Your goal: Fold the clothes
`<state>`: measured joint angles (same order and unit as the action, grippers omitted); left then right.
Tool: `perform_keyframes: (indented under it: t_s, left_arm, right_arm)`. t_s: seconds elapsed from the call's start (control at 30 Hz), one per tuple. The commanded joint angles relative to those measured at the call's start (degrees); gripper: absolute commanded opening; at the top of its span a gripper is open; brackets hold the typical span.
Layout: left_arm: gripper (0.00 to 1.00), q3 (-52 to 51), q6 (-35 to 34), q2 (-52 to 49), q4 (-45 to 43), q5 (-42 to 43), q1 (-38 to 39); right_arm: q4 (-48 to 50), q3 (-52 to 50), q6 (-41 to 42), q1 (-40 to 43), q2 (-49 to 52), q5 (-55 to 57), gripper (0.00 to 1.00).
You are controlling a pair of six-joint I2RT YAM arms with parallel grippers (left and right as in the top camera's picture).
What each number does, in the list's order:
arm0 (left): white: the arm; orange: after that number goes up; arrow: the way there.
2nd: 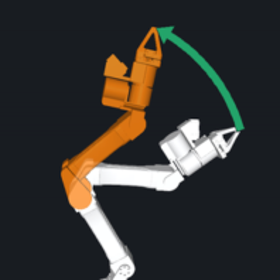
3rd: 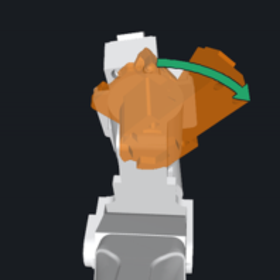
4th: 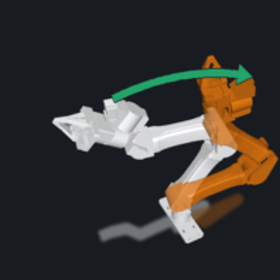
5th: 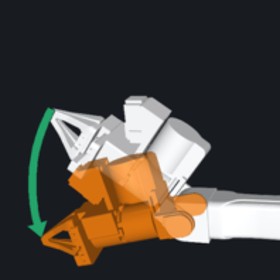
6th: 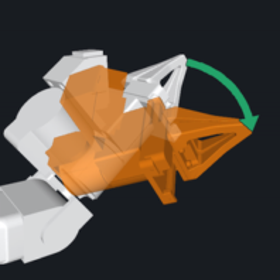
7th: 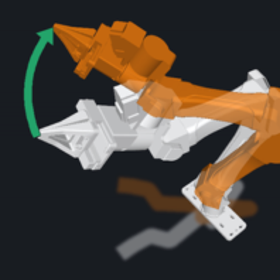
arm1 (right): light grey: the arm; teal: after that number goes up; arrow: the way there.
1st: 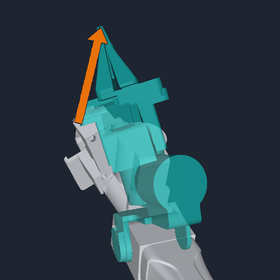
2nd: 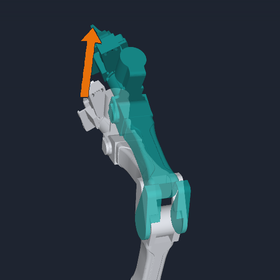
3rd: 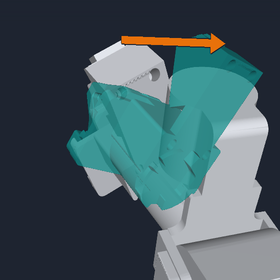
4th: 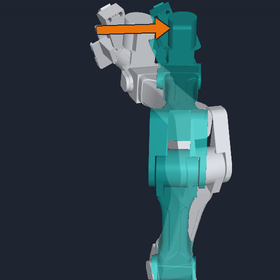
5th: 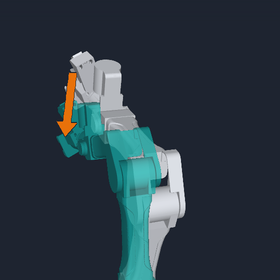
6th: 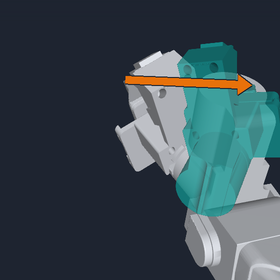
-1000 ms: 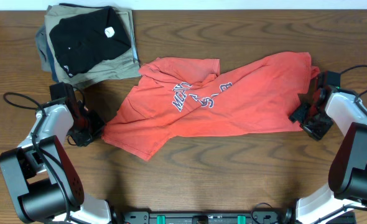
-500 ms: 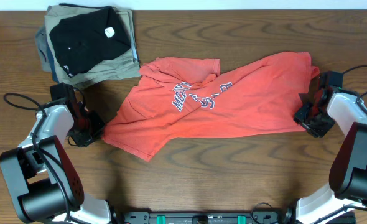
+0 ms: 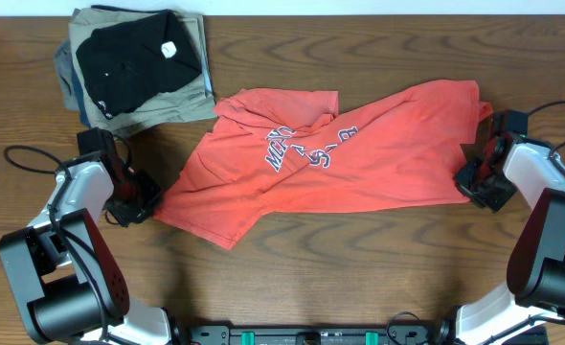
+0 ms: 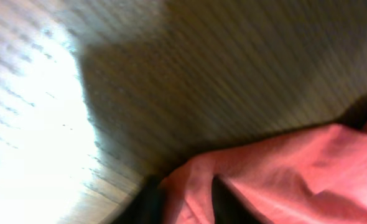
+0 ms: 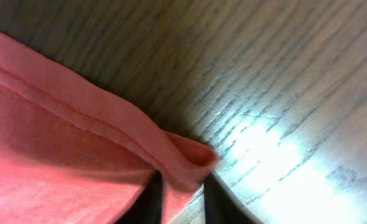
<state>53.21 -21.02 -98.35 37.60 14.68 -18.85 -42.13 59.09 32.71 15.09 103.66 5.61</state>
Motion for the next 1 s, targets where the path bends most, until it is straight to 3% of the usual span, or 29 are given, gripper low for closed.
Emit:
perform_keyframes:
  t_s: [0.0,0.47,0.63,0.97]
  left_arm:
    - [0.06,-0.5,1.1,0.9,0.2,-0.4,0.2]
    - [0.06,-0.5,3.9,3.0,1.0,-1.6,1.8]
    - [0.06,-0.5,5.1,10.1,3.2,-1.6,5.3]
    - [0.06,1.3,2.7,30.8,11.6,-1.7,9.7]
  right_arm:
    - [-0.1,-1.0,1.2,0.4,0.8,1.9,0.01]
    - [-1.8,-0.9,3.7,1.0,0.2,1.9,0.01]
    - [-4.7,-0.1,3.7,2.6,-4.2,1.0,0.01]
    - [-12.7,0.5,2.2,3.1,-23.5,-0.3,0.01]
